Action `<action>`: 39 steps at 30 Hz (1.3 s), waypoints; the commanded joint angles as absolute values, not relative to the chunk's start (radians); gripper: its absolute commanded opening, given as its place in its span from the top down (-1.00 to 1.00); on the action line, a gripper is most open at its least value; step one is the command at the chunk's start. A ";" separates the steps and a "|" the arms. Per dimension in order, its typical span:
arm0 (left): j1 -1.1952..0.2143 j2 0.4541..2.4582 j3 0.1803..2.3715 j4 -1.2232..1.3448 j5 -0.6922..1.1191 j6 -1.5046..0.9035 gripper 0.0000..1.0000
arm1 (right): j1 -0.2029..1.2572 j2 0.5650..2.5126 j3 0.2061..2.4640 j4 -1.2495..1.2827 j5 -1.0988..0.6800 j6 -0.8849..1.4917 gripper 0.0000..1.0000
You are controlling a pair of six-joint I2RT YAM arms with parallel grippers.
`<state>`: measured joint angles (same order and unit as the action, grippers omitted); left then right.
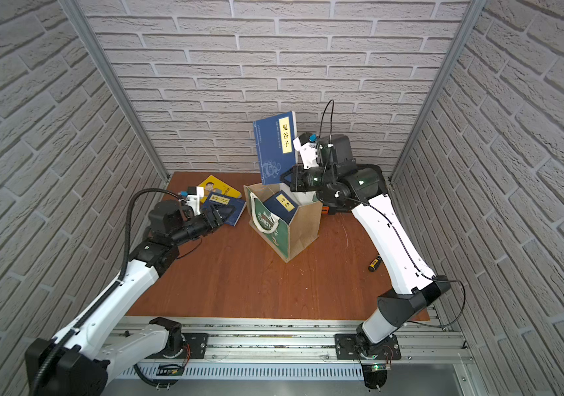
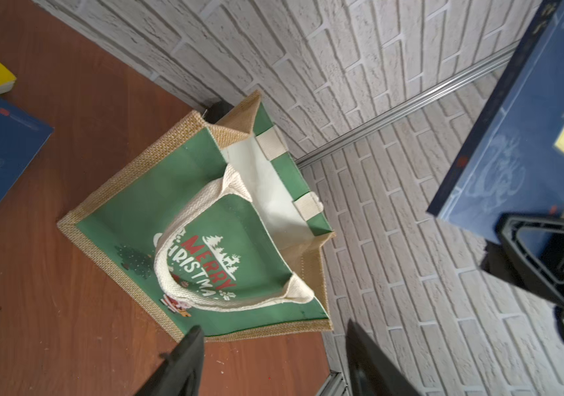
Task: Put the books into the canvas bag
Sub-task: Place the book in the canvas bag.
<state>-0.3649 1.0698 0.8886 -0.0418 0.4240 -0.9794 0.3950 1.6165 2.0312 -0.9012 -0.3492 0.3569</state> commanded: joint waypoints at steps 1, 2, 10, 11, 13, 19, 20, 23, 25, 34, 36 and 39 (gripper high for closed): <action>-0.476 1.122 0.956 -0.079 0.180 -0.930 -0.39 | 0.393 1.672 2.043 -0.986 -0.219 0.221 0.89; -0.507 1.153 0.980 -0.077 0.155 -0.933 -0.40 | 0.393 1.686 2.046 -1.003 -0.211 0.209 0.89; -0.592 1.404 1.118 -0.028 0.149 -0.987 -0.45 | 0.395 1.740 2.065 -1.175 -0.186 0.051 0.89; -0.592 1.431 1.129 -0.032 0.149 -0.997 -0.44 | 0.394 1.746 2.069 -1.206 -0.186 0.034 0.89; -0.592 1.473 1.159 -0.075 0.134 -1.008 -0.42 | 0.394 1.754 2.074 -1.263 -0.198 0.014 0.89; -0.591 1.529 1.217 -0.226 0.156 -0.978 0.17 | 0.428 1.744 2.045 -1.416 -0.195 -0.030 0.89; -0.588 1.526 1.217 -0.233 0.186 -0.970 0.43 | 0.446 1.738 2.031 -1.438 -0.173 -0.027 0.89; -0.578 1.496 1.222 -0.285 0.234 -0.932 0.93 | 0.522 1.708 1.966 -1.488 -0.100 0.012 0.89; -0.561 1.461 1.218 -0.336 0.241 -0.906 1.00 | 0.571 1.683 1.915 -1.499 -0.083 0.075 0.89; -0.463 1.378 1.165 -0.358 0.451 -0.814 1.00 | 0.660 1.706 1.888 -1.404 -0.134 0.287 0.89; -0.453 1.376 1.179 -0.387 0.456 -0.792 1.00 | 0.660 1.752 1.943 -1.420 -0.107 0.313 0.89; -0.440 1.362 1.181 -0.394 0.463 -0.770 1.00 | 0.656 1.839 2.030 -1.443 -0.095 0.347 0.89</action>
<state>-0.4637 1.4055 1.1645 -0.4038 0.4397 -0.8314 0.6571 1.7798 1.9747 -1.3964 -0.1051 0.2836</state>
